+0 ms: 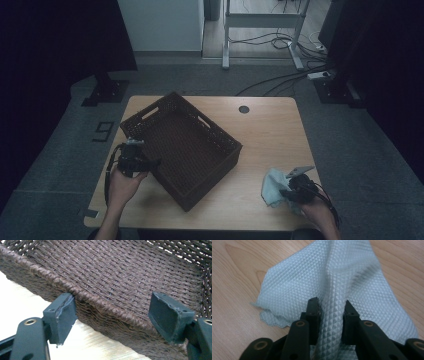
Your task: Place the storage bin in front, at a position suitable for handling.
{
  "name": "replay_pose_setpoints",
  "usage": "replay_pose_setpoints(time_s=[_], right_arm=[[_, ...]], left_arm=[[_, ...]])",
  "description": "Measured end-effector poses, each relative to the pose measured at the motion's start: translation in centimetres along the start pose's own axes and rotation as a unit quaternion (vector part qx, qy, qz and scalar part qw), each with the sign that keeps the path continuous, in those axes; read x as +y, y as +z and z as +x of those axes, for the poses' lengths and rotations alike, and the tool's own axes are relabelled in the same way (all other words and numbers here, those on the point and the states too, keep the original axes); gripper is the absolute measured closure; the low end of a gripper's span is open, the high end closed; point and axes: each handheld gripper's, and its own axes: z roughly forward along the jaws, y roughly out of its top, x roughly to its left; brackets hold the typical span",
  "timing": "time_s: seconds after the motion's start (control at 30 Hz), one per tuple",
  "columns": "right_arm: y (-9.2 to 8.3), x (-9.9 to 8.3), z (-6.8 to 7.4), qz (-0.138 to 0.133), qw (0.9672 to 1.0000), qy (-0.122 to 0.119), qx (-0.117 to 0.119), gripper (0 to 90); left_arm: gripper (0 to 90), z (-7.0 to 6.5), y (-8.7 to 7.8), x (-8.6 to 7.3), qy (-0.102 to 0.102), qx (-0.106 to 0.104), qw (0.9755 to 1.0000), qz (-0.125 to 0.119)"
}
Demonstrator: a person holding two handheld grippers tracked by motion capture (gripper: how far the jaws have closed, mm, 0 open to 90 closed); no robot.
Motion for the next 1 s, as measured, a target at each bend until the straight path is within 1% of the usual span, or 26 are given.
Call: replay_pose_setpoints(time_s=[0.03, 0.1, 0.17, 0.2, 0.23, 0.27, 0.33, 0.4, 0.43, 0.47, 0.53, 0.6, 0.63, 0.7, 0.77, 0.8, 0.83, 0.87, 0.93, 0.97, 1.0], right_arm=[[0.0, 0.0, 0.0, -0.001, 1.0, 0.0, -0.001, 73.8], [-0.1, 0.0, 0.0, -0.002, 1.0, 0.001, 0.0, 74.3], [-0.2, 0.0, -0.1, -0.006, 1.0, 0.001, 0.0, 74.3], [-0.2, 0.0, -0.1, -0.007, 1.0, 0.001, 0.001, 74.2], [-0.3, 0.0, -0.1, -0.007, 1.0, 0.001, 0.001, 74.2], [-0.3, 0.1, -0.1, -0.007, 1.0, 0.0, 0.001, 74.2], [-0.4, 0.1, -0.1, -0.007, 1.0, -0.001, 0.002, 74.2], [-0.5, 0.1, 0.0, -0.012, 0.9999, 0.001, 0.002, 74.3], [-0.7, 0.1, 0.0, -0.015, 0.9999, 0.001, 0.003, 74.9], [-0.7, 0.1, 0.0, -0.018, 0.9998, 0.002, 0.003, 75.2], [-1.0, 0.2, 0.0, -0.026, 0.9996, 0.004, 0.005, 75.8], [-1.2, 0.2, -0.1, -0.035, 0.9994, 0.008, 0.004, 77.0], [-1.4, 0.2, -0.1, -0.039, 0.9992, 0.007, 0.007, 77.8], [-1.7, 0.3, -0.1, -0.054, 0.9985, 0.013, 0.007, 79.2], [-2.1, 0.5, -0.1, -0.065, 0.9978, 0.014, 0.009, 80.2], [-2.3, 0.6, -0.1, -0.069, 0.9975, 0.013, 0.008, 80.7], [-2.5, 0.7, 0.0, -0.08, 0.9967, 0.015, 0.008, 81.2], [-2.8, 0.9, 0.0, -0.086, 0.9962, 0.013, 0.01, 81.5], [-3.3, 1.4, 0.3, -0.1, 0.9949, 0.01, 0.009, 81.8], [-3.6, 1.8, 0.5, -0.109, 0.994, 0.008, 0.008, 81.8], [-3.7, 2.0, 0.5, -0.112, 0.9936, 0.005, 0.009, 81.8]], left_arm=[[19.7, 0.0, 0.0, 0.0, 0.005, -0.005, 1.0, 0.001], [16.6, 0.1, 0.0, -0.1, 0.014, -0.004, 0.9999, 0.0], [14.2, 0.3, -0.4, -0.2, 0.018, -0.002, 0.9998, -0.011], [13.4, 0.3, -0.7, -0.3, 0.026, 0.006, 0.9992, -0.031], [13.3, 0.3, -1.0, -0.3, 0.031, 0.012, 0.9985, -0.043], [13.3, 0.4, -1.5, -0.2, 0.04, 0.014, 0.9975, -0.056], [13.3, 0.5, -2.1, -0.1, 0.052, 0.008, 0.9965, -0.064], [13.3, 0.7, -2.7, -0.3, 0.069, 0.005, 0.9952, -0.07], [12.9, 0.8, -2.8, -0.4, 0.074, 0.004, 0.9947, -0.071], [11.4, 0.9, -3.1, -0.6, 0.081, 0.001, 0.9941, -0.072], [7.3, 1.2, -3.5, -1.3, 0.091, 0.01, 0.9926, -0.08], [4.6, 1.7, -3.8, -2.1, 0.097, 0.005, 0.9921, -0.08], [3.0, 1.9, -3.8, -2.6, 0.099, 0.007, 0.9917, -0.081], [2.3, 2.4, -3.7, -3.5, 0.102, 0.012, 0.9918, -0.077], [2.2, 3.1, -3.3, -4.5, 0.099, 0.011, 0.9922, -0.075], [2.2, 3.4, -2.8, -5.2, 0.095, 0.005, 0.9928, -0.073], [2.2, 3.5, -2.3, -5.6, 0.092, 0.001, 0.9933, -0.07], [2.2, 3.7, -1.8, -6.1, 0.094, -0.001, 0.9936, -0.063], [1.3, 3.7, -0.6, -6.7, 0.092, -0.003, 0.9944, -0.051], [0.8, 3.7, -0.3, -6.9, 0.093, -0.003, 0.9944, -0.049], [0.0, 3.7, 0.2, -7.0, 0.095, -0.006, 0.9943, -0.049]])
